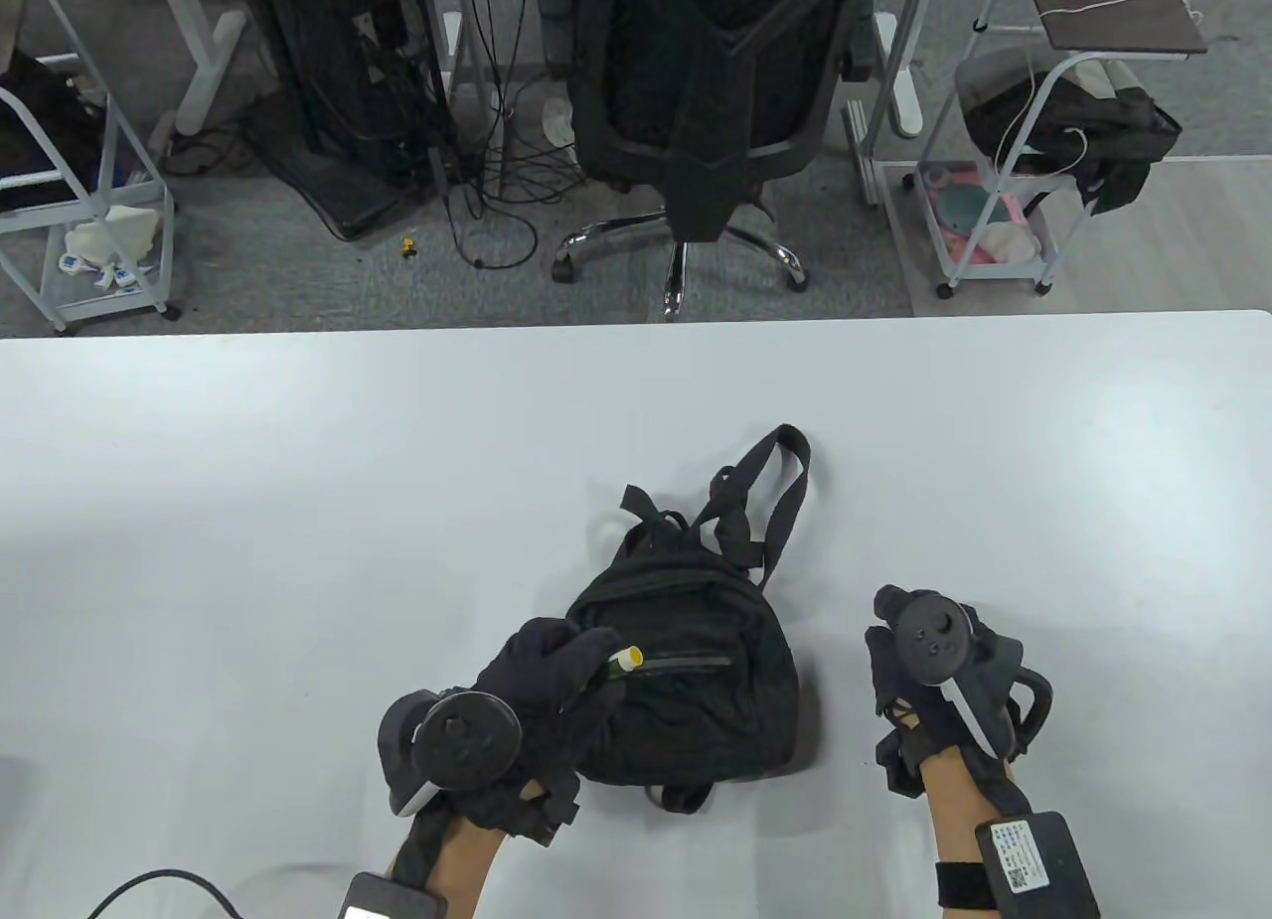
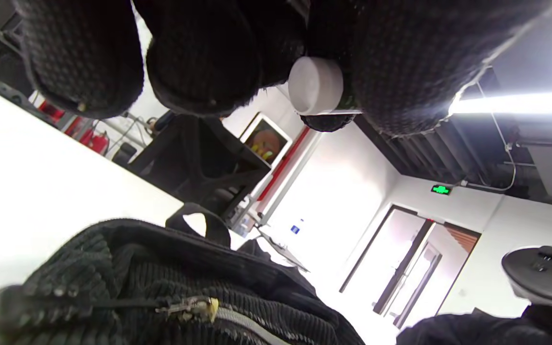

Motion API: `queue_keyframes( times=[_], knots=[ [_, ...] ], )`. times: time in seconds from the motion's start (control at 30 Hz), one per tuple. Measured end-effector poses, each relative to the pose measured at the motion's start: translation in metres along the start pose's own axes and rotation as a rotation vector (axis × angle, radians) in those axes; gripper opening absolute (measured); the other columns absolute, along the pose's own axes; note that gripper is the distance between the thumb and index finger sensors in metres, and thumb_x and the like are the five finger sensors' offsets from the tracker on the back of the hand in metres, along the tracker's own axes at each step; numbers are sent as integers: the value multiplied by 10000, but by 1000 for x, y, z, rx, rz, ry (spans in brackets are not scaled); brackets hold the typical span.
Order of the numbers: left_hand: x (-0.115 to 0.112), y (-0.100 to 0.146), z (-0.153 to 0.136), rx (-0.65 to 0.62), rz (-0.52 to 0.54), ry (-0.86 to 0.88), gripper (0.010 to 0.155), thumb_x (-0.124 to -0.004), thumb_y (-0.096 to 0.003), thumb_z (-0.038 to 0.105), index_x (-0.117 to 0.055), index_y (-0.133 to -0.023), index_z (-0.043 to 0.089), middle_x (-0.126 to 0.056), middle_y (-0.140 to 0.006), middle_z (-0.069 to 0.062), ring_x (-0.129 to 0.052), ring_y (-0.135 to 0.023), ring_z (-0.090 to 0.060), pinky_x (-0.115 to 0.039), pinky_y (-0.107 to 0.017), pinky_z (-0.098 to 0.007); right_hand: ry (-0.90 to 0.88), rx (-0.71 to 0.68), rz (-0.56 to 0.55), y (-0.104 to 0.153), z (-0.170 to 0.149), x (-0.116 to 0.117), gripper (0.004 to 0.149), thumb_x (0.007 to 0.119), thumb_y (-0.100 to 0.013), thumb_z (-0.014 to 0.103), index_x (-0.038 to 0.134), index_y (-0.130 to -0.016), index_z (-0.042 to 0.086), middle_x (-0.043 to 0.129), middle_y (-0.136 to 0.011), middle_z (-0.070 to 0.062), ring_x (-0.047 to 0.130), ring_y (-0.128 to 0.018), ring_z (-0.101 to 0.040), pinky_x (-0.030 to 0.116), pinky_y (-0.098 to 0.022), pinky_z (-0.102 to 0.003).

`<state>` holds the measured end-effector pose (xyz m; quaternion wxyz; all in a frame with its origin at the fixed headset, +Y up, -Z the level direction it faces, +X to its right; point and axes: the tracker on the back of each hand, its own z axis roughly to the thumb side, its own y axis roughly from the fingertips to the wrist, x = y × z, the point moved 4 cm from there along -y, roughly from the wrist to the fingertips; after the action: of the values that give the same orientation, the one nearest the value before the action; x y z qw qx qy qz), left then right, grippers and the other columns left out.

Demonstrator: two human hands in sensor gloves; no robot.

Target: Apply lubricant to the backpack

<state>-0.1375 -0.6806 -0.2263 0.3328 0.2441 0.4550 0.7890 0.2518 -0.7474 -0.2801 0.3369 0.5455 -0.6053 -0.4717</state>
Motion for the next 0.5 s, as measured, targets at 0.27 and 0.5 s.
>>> queue_keyframes(
  times=[0.27, 0.5],
  knots=[
    [1, 0, 1, -1, 0, -47, 535, -955, -401, 456, -924, -852, 171, -931, -694, -66, -984, -406, -307, -896, -441, -594, 106, 32, 43, -3, 0, 19, 447, 1007, -434, 423, 852, -853, 403, 892, -897, 84, 943, -822, -186, 683, -734, -513],
    [0, 0, 0, 6, 0, -48, 548, -997, -383, 465, -914, -839, 173, -1012, -658, -61, -1051, -360, -297, -922, -405, -573, 83, 40, 73, -3, -1, 22, 460, 987, -446, 413, 837, -880, 405, 875, -921, 84, 929, -846, -201, 674, -733, -525]
  ],
)
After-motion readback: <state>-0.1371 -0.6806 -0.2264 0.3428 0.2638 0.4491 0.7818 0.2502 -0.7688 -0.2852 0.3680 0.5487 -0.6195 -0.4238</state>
